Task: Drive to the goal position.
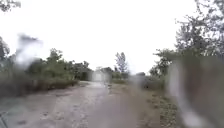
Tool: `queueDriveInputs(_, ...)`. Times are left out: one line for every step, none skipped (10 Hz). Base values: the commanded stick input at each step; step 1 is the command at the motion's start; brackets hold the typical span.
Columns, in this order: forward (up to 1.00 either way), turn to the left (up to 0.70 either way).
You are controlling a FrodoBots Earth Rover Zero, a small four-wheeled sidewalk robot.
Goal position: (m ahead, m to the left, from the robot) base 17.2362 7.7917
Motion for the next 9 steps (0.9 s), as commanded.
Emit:
queueDriveInputs(0.70,0.00)
queueDriveInputs(0.70,0.04)
queueDriveInputs(0.70,0.14)
queueDriveInputs(0.70,0.14)
queueDriveInputs(0.70,0.14)
queueDriveInputs(0.70,0.06)
queueDriveInputs(0.70,0.00)
queueDriveInputs(0.70,0.00)
queueDriveInputs(0.70,0.00)
